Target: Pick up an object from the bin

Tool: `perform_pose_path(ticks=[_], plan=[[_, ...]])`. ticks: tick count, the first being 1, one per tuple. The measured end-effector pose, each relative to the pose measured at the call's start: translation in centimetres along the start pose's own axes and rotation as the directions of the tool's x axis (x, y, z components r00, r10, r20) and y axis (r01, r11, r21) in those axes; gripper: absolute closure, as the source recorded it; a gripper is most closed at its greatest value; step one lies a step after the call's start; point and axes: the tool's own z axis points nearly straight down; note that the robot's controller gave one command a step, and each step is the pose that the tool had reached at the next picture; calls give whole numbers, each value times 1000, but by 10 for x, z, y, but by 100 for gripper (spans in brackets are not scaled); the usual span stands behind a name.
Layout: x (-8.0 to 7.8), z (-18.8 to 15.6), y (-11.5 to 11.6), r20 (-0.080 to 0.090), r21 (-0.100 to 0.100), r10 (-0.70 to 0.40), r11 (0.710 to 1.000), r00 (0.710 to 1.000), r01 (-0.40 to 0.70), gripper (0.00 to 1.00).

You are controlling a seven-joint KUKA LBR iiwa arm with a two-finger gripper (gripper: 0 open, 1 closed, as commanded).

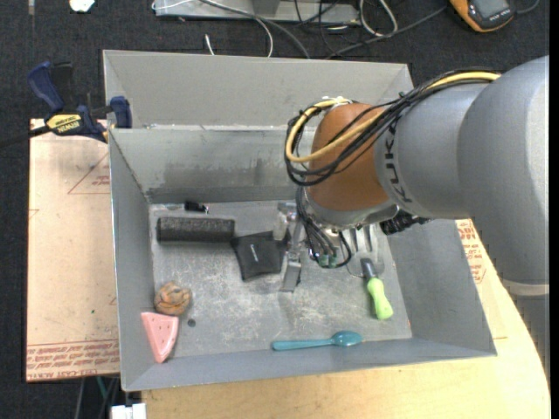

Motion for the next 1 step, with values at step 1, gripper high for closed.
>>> perform_pose_path(ticks=[1], plan=[[-12, 25, -4, 4, -4, 165, 986, 986, -164, 0]])
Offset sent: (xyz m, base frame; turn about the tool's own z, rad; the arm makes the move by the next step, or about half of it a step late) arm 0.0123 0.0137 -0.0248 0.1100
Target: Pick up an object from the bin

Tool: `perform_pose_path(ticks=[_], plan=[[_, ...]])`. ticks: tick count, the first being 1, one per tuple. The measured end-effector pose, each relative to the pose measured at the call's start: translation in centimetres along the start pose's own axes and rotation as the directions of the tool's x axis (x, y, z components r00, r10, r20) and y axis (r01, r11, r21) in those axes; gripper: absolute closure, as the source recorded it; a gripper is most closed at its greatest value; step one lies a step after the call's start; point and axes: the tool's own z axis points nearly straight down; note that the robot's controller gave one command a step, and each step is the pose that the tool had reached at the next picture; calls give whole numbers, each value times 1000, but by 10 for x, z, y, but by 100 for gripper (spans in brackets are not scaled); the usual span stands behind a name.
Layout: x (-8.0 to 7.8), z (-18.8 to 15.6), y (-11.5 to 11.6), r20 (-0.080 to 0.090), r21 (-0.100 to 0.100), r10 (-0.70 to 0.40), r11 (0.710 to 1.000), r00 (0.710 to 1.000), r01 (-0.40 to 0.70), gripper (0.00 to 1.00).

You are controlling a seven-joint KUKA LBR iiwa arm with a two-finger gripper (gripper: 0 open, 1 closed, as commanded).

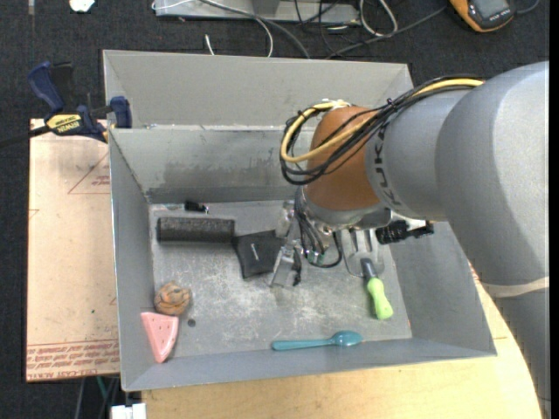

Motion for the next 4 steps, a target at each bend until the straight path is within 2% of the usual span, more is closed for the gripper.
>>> perform_pose_path(ticks=[1, 2, 3, 4], plan=[[5, -1, 20, -5, 2, -56, 998, 998, 56, 100], [5, -1, 20, -5, 2, -56, 998, 998, 56, 100], [8, -15, 19, -13, 5, -56, 998, 998, 56, 100], [6, -63, 19, -11, 4, -56, 998, 998, 56, 100]])
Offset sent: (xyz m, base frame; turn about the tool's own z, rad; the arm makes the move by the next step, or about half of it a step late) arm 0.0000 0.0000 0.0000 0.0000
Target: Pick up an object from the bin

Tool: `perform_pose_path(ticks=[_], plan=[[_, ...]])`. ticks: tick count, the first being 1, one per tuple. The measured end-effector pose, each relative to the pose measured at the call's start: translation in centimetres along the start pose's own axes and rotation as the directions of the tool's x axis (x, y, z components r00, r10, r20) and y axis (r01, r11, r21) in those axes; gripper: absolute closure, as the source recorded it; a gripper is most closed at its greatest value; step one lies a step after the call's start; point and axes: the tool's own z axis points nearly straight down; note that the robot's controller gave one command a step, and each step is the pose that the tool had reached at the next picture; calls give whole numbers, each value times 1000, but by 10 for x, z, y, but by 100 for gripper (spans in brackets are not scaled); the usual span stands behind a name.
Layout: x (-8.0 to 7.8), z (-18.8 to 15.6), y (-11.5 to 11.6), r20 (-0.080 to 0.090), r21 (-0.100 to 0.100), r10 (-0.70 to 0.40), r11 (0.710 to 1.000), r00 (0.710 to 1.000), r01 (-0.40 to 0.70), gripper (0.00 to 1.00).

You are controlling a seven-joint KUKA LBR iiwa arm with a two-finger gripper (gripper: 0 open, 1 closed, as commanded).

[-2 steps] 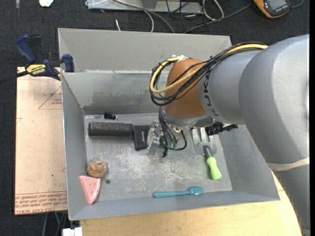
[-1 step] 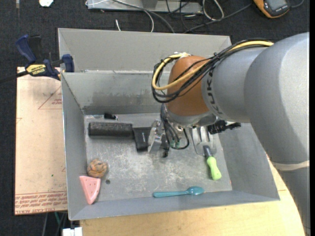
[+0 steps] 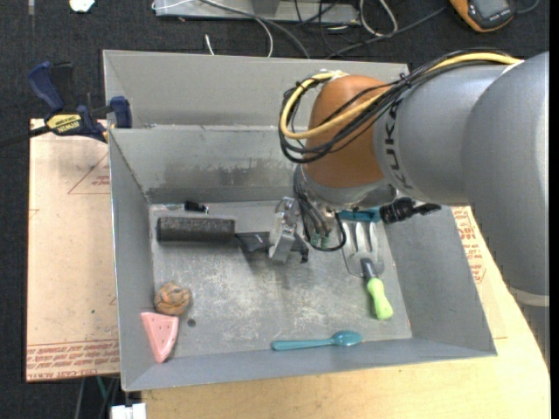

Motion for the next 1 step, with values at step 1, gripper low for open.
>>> perform_pose_path(ticks=[1], plan=[[0, -33, 0, 1, -1, -1, 1000, 1000, 1, 100]])
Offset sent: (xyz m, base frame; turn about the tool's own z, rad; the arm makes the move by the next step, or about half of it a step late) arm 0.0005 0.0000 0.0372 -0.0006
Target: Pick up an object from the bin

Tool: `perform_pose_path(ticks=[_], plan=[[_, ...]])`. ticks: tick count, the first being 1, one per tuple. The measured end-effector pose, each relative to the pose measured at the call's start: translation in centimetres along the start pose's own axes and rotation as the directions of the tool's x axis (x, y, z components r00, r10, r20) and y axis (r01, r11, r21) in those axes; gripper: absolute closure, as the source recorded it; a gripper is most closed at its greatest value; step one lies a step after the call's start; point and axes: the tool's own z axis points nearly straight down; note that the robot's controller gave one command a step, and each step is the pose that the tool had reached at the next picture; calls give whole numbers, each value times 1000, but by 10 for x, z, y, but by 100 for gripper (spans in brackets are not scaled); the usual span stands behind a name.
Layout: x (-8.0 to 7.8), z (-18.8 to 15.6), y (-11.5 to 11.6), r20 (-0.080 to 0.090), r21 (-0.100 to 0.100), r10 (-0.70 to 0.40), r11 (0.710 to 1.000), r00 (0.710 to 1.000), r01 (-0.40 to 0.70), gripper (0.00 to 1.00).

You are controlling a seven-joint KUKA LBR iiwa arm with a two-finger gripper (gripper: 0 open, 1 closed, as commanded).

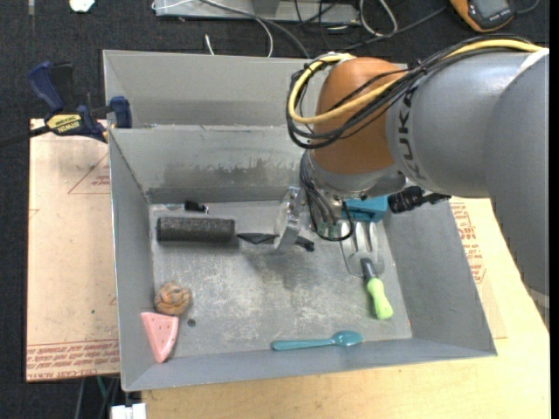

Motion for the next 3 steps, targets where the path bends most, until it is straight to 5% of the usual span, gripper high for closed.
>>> perform_pose_path(ticks=[3], plan=[[-2, -73, 1, 6, -3, -2, 1000, 1000, 2, 100]])
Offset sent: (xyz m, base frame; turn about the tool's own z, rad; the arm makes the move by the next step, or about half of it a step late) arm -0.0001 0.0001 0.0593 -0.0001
